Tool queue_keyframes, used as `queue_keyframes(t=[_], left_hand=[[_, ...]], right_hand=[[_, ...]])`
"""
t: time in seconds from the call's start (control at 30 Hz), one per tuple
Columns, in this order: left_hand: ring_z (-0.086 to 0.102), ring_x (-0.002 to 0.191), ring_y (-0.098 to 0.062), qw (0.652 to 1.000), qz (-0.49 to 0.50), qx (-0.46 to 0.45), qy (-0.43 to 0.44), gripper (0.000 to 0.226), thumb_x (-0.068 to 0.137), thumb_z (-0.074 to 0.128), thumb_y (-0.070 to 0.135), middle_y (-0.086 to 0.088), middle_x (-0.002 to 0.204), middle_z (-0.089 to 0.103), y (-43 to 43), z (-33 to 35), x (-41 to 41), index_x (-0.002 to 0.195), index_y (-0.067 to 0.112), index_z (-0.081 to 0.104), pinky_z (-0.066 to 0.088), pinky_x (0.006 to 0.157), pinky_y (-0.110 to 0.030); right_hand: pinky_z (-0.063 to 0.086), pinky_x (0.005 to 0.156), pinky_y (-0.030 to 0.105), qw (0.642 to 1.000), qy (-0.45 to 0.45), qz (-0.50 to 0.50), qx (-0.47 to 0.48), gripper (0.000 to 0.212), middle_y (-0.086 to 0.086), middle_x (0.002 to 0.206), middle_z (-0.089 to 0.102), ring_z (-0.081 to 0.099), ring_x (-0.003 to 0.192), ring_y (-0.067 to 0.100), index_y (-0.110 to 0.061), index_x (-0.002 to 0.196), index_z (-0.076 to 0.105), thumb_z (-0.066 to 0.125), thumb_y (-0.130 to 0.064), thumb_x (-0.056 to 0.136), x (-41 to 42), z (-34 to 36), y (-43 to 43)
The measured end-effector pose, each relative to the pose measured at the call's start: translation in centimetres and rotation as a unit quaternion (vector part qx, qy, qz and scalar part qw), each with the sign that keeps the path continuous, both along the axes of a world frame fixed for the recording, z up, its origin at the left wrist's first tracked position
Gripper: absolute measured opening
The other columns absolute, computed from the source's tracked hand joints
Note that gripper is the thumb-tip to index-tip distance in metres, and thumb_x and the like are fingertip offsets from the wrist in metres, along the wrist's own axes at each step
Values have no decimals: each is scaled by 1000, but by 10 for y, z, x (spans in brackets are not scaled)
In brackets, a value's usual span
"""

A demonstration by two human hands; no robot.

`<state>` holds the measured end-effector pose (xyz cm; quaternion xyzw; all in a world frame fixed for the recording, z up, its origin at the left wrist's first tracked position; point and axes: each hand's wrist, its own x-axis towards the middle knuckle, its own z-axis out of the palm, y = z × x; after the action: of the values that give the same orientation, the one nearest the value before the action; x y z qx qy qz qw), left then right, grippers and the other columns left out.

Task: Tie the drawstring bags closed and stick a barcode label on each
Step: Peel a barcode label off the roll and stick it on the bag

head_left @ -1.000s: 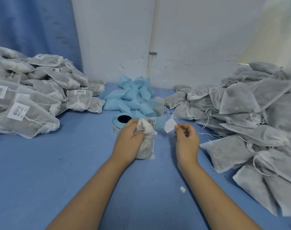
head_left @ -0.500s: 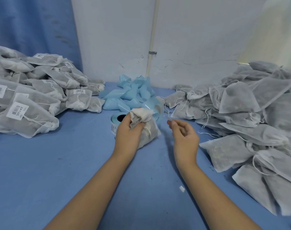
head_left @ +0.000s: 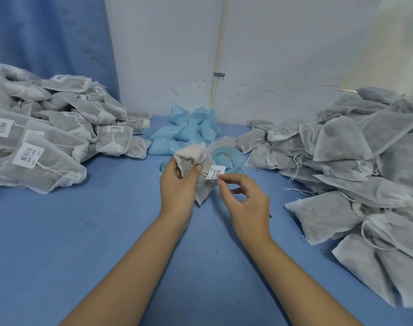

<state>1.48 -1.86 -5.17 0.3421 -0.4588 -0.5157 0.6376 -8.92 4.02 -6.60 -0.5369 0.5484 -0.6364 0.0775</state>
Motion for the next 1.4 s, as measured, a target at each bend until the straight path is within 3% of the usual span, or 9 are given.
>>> queue_keyframes(t=[0.17, 0.37, 0.57, 0.73, 0.9, 1.0, 1.2, 1.3, 1.4], left_hand=[[66, 79, -3, 1000, 3, 9, 11, 22, 87, 63, 1, 4, 94, 70, -1, 1, -1, 100, 19, 63, 53, 72, -16], [66, 80, -9, 999, 12, 26, 18, 16, 88, 63, 6, 2, 91, 70, -4, 1, 0, 97, 19, 63, 54, 71, -21], [67, 82, -11, 999, 6, 36, 21, 14, 88, 65, 9, 1, 92, 71, -5, -1, 2, 94, 22, 64, 54, 77, -27], [68, 74, -6, 999, -21, 32, 9, 9, 88, 65, 12, 6, 83, 72, -3, 1, 3, 91, 21, 65, 52, 62, -19], [71, 76, -11, 994, -101, 44, -2, 10, 86, 67, 13, 4, 82, 75, 2, 4, 2, 94, 18, 68, 54, 63, -20], [71, 80, -12, 991, -128, 42, -13, 10, 86, 68, 16, 4, 86, 75, 3, 3, 2, 95, 20, 67, 55, 65, -20], [70, 94, -17, 973, -226, 45, -23, 52, 65, 78, 31, -1, 99, 74, 6, -1, -5, 111, 14, 62, 55, 81, -27], [70, 95, -15, 960, -266, 74, -38, 29, 75, 74, 22, -2, 99, 74, 7, -7, -6, 102, 14, 68, 56, 76, -23], [71, 87, -13, 951, -287, 103, -42, 11, 86, 66, 17, -4, 95, 75, 6, -10, -4, 95, 13, 71, 54, 66, -18]], right_hand=[[42, 72, 11, 997, 72, -25, 12, 10, -15, 81, 64, 57, 83, 2, -27, 87, 71, 72, -18, 84, -2, -2, -1], [38, 66, 13, 986, 158, -49, 34, 7, -28, 71, 56, 48, 77, 0, -27, 87, 73, 74, -22, 82, -2, -4, -3], [33, 69, 7, 977, 196, -40, 78, 14, -25, 77, 57, 44, 78, -5, -28, 91, 74, 67, -19, 84, -4, -7, -4], [37, 73, 12, 992, 112, -33, 44, 11, -18, 87, 60, 49, 85, 3, -28, 93, 69, 66, -26, 82, -5, -4, -4], [41, 79, 7, 989, -67, 48, 119, 38, -20, 115, 50, 54, 98, -4, -28, 116, 54, 72, -24, 83, -10, -1, -7], [47, 70, 13, 957, -185, 155, 159, 19, -8, 96, 70, 65, 85, 5, -22, 102, 63, 68, -13, 86, -15, 1, -8], [54, 73, 24, 931, -315, 133, 123, 23, 3, 89, 73, 68, 82, 15, -11, 102, 64, 71, -20, 83, -22, 4, -7], [53, 82, 33, 921, -352, 123, 111, 34, 9, 94, 72, 67, 85, 19, -5, 105, 62, 72, -25, 79, -23, 5, -8], [54, 73, 26, 915, -367, 136, 101, 44, 5, 86, 72, 67, 80, 16, -7, 101, 61, 74, -34, 68, -23, 7, -8]])
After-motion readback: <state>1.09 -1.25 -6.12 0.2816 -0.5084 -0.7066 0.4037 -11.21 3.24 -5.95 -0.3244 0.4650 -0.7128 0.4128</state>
